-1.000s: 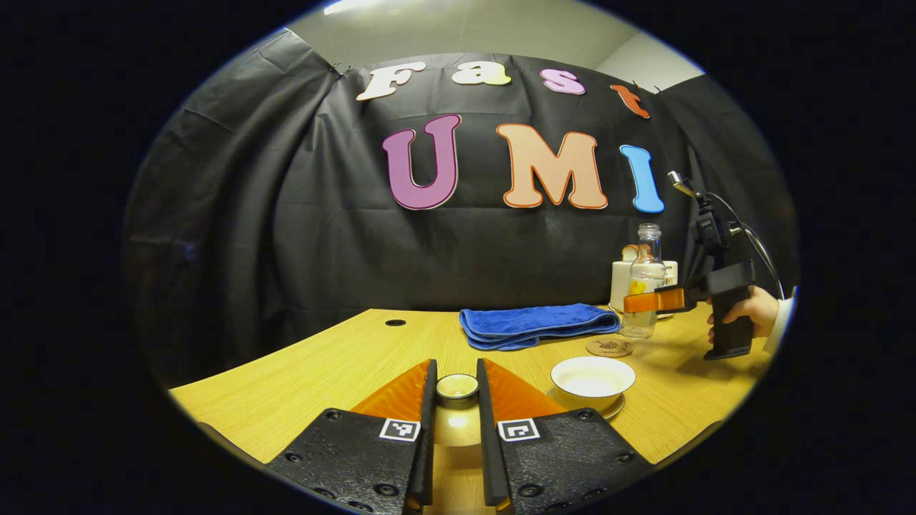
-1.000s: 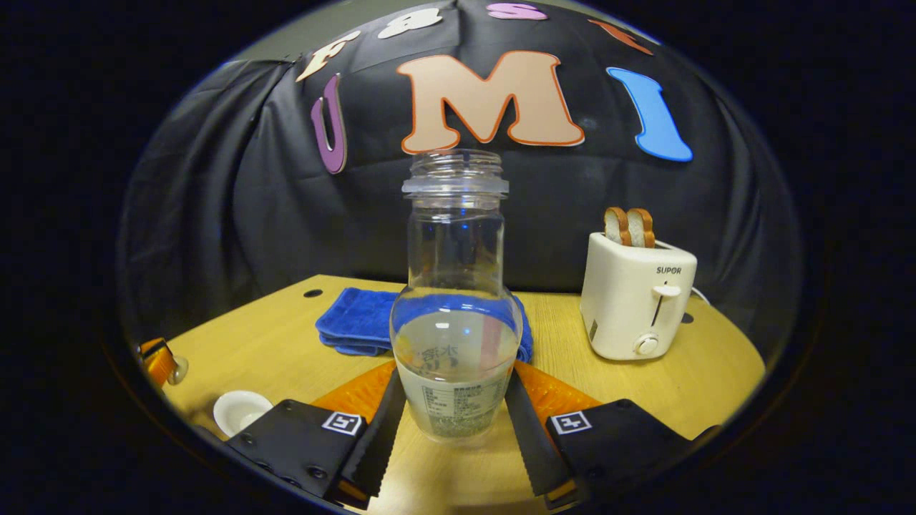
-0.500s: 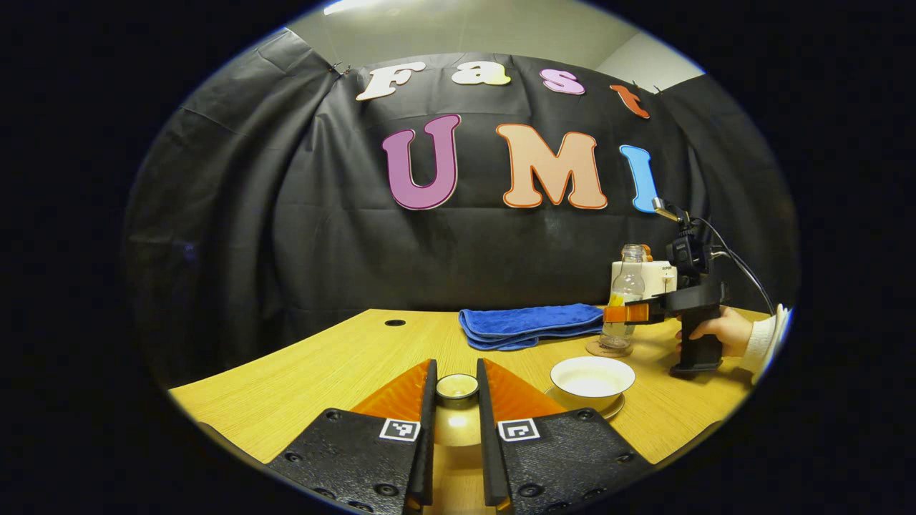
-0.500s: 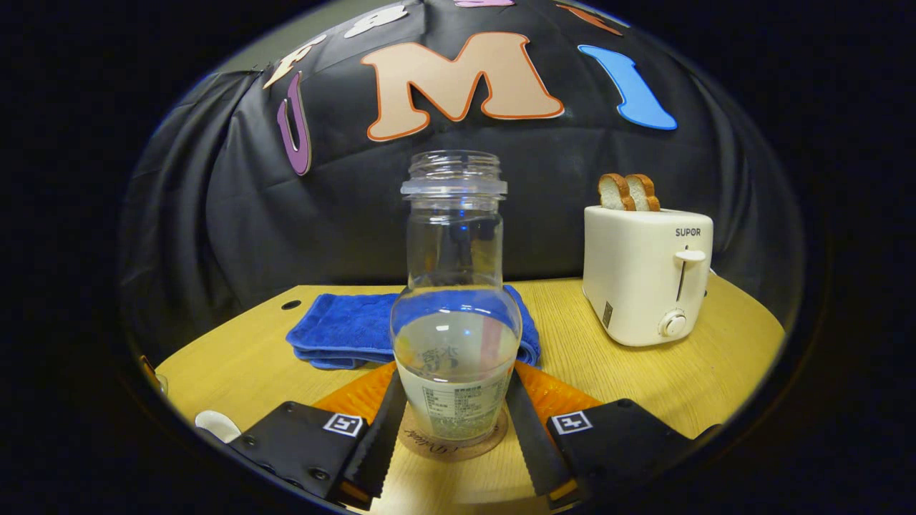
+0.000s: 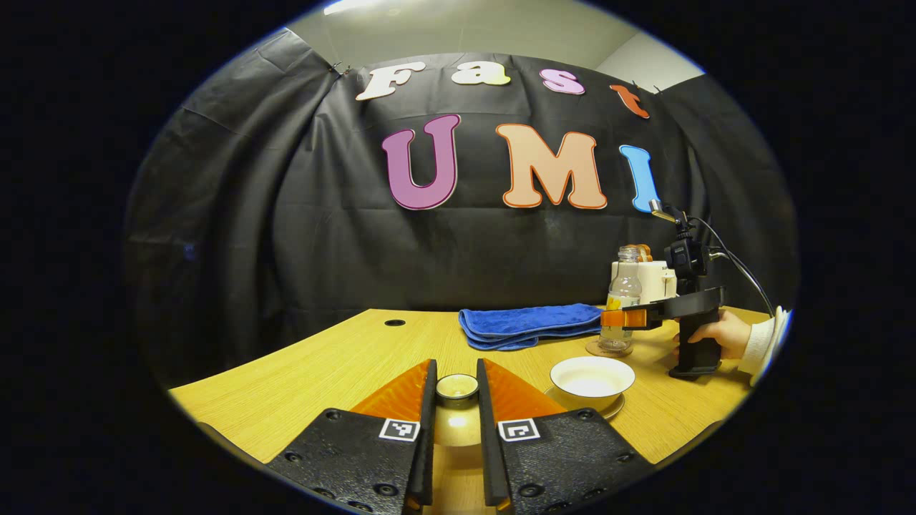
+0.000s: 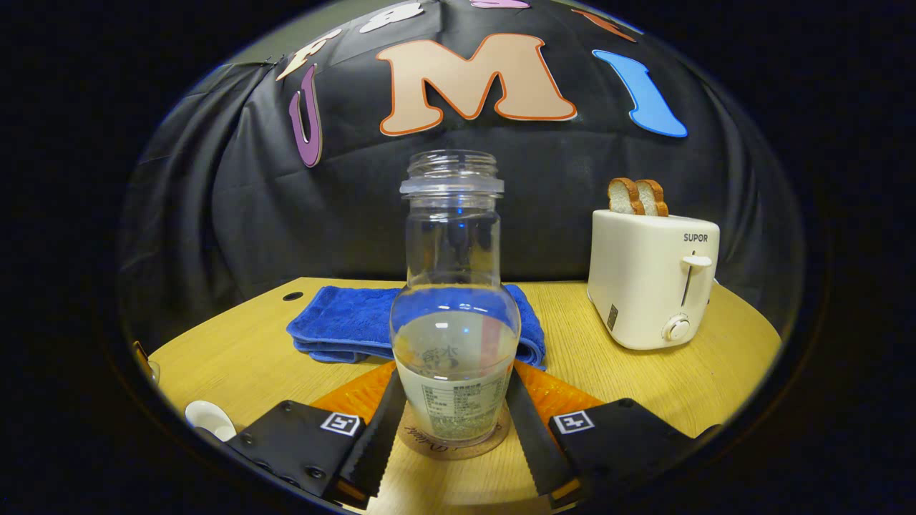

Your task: Open the teacup lid with one hand, grasp the water bottle and pour water into the teacup with the other hand; after pouring, place the water bottle on the coaster and then close the teacup lid.

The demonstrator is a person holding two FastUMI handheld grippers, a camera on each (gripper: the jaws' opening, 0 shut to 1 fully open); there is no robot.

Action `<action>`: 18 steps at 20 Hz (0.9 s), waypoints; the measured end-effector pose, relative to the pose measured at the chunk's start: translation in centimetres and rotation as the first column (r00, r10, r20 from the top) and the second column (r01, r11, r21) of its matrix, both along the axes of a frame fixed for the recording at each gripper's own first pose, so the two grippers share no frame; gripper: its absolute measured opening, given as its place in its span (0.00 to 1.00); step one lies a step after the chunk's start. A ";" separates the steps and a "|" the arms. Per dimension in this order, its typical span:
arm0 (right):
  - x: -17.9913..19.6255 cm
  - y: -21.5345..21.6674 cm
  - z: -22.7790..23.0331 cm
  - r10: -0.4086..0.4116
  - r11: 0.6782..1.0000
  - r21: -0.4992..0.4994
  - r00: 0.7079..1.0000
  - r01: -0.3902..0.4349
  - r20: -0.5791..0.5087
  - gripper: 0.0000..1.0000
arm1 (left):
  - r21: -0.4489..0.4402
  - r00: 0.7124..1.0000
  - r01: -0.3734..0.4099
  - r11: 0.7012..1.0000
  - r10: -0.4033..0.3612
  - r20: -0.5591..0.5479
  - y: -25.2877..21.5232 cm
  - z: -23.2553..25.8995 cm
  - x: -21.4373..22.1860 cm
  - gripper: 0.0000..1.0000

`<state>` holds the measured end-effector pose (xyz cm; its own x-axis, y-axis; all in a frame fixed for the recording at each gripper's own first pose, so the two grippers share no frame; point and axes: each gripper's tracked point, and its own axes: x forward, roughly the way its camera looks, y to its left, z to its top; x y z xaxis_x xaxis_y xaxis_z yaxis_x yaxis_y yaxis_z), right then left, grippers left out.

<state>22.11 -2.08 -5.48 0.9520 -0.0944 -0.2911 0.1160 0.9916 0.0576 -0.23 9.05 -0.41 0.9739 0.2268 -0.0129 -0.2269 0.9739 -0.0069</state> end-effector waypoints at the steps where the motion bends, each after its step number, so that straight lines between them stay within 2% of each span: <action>1: -0.1 0.1 -0.1 0.000 1.000 0.013 1.000 0.000 -0.007 0.84 | 0.000 1.000 0.000 1.000 0.000 0.000 0.0 0.0 0.0 0.25; 5: -0.5 -0.1 0.0 0.002 1.000 0.001 1.000 -0.002 -0.016 0.85 | -0.002 1.000 0.005 1.000 -0.005 -0.001 -0.2 -0.2 0.2 0.26; 7: -1.1 -0.2 0.3 0.003 1.000 -0.021 1.000 -0.003 -0.003 0.91 | -0.003 1.000 0.011 1.000 -0.011 -0.001 -0.3 -0.1 0.1 0.25; 8: -1.4 -0.3 0.5 0.007 1.000 -0.025 1.000 -0.007 0.005 0.91 | -0.004 1.000 0.012 1.000 -0.012 -0.001 -0.2 -0.1 0.2 0.25; 9: -1.6 -0.2 0.5 0.011 1.000 -0.026 1.000 -0.011 0.007 0.85 | -0.004 1.000 0.011 1.000 -0.011 -0.001 -0.2 -0.1 0.2 0.25; 11: -2.5 -0.2 0.6 0.020 1.000 -0.022 1.000 -0.020 0.009 0.91 | -0.004 1.000 0.007 1.000 -0.007 -0.001 -0.2 -0.1 0.2 0.25; 14: -3.9 -0.3 0.9 0.031 0.999 -0.008 0.999 -0.031 0.020 0.90 | -0.004 1.000 -0.006 1.000 0.006 -0.002 -0.1 -0.2 0.7 0.25; 16: -5.4 -0.4 1.2 0.037 0.999 0.006 0.999 -0.037 0.033 0.85 | -0.005 1.000 -0.005 1.000 0.005 -0.003 -0.4 -0.2 1.3 0.25; 18: -6.8 -0.8 1.5 0.039 0.999 0.010 0.998 -0.040 0.046 0.88 | -0.006 1.000 0.011 1.000 -0.011 -0.004 -1.3 -0.2 2.1 0.25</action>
